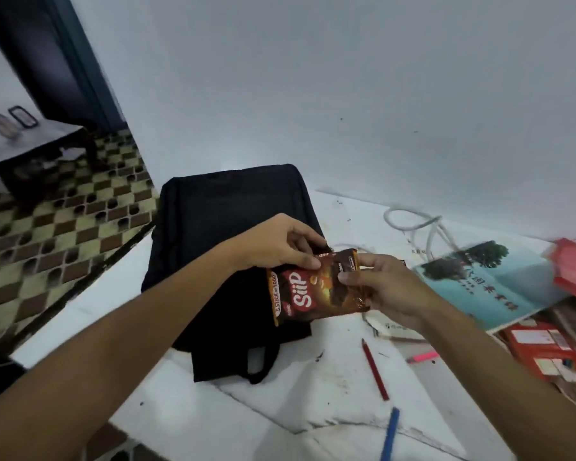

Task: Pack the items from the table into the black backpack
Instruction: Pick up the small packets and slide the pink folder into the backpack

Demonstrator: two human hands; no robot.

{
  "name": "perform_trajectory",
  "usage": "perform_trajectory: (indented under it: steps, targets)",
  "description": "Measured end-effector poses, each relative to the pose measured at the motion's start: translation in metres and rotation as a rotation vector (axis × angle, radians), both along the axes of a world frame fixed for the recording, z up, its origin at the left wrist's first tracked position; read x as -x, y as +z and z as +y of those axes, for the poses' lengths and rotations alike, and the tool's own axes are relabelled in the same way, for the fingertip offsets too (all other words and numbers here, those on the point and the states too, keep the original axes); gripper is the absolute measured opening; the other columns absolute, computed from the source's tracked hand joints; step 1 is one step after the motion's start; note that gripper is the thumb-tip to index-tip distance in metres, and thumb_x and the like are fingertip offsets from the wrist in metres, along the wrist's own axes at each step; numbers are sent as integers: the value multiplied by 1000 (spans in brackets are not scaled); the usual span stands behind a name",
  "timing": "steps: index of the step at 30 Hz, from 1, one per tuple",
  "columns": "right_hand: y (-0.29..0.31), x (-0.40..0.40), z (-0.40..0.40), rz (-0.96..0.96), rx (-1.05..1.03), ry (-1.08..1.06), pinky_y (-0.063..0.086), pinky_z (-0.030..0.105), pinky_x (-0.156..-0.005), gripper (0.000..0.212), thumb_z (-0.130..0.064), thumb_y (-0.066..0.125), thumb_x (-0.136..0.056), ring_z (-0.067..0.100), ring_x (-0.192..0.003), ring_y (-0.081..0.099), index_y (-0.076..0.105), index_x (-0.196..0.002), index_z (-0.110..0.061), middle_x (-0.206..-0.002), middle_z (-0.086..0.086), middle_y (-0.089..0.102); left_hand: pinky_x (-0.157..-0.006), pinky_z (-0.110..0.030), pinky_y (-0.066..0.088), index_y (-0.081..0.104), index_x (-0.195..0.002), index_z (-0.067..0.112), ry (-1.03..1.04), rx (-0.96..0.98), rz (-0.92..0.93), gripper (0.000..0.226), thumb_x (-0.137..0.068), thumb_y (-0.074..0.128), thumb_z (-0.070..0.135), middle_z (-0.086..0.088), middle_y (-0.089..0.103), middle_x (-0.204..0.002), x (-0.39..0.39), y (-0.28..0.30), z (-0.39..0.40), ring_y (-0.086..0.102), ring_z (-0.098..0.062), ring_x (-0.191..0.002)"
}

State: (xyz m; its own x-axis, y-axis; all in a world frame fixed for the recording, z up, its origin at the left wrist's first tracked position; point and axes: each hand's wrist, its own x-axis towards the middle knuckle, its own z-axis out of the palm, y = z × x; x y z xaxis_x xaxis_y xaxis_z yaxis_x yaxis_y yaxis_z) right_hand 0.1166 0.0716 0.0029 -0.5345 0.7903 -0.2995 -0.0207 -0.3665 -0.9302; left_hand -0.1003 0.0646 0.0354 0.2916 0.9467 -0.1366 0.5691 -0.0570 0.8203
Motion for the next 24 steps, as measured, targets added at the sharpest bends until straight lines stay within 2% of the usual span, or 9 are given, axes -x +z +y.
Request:
perform_trajectory:
  steps: [3,7,10,12,16,19,22,24]
  targets:
    - [-17,28,-9,198,154,-130,59,43,-66,38,13,57,-81,32,-83,70,55,-118,7,-104,25,67,-83,-26,54,66,-114,19,209,-212,169,30,-86,69,30,3,70,-99,32,-7,-3,65,-8,-91]
    - [-33,56,-22,326,246,-183,58,40,-66,45,12,56,-80,35,-94,67,46,-124,13,-118,29,61,-76,-20,48,65,-100,20,449,-375,121,20,-83,72,27,3,69,-86,74,-28,-21,63,-10,-81]
    - [-32,66,-24,349,242,-198,58,41,-70,43,11,55,-82,36,-101,65,46,-124,14,-119,28,61,-70,-25,51,68,-83,16,338,-345,200,14,-81,75,27,5,68,-78,94,-30,-39,64,-9,-74]
    - [-30,67,-22,349,242,-202,59,42,-71,41,12,54,-82,37,-101,65,47,-122,15,-118,28,62,-70,-25,53,70,-80,16,198,-250,305,16,-77,79,29,8,68,-77,101,-31,-50,63,-7,-73]
    - [-31,69,-21,329,248,-200,57,47,-78,40,13,54,-82,39,-105,63,46,-122,15,-120,30,60,-83,-25,49,66,-100,23,44,-106,606,31,-73,80,30,10,60,-97,104,-45,-57,55,-6,-91]
    - [-31,69,-24,314,241,-203,57,48,-79,40,13,54,-82,38,-104,65,46,-121,14,-119,29,61,-83,-30,47,59,-107,23,98,-235,750,38,-74,77,27,8,49,-99,100,-60,-56,48,-12,-98]
    - [-30,67,-25,294,235,-208,57,47,-79,41,13,54,-83,38,-104,64,46,-122,14,-118,28,61,-68,-28,41,53,-105,18,206,-410,873,43,-72,76,30,1,42,-103,94,-73,-53,42,-16,-97]
    - [-30,66,-26,287,241,-220,58,47,-78,41,13,54,-83,38,-105,64,46,-123,13,-119,28,61,-58,-26,35,53,-101,14,282,-504,876,40,-70,76,22,-4,42,-105,92,-76,-50,43,-20,-95]
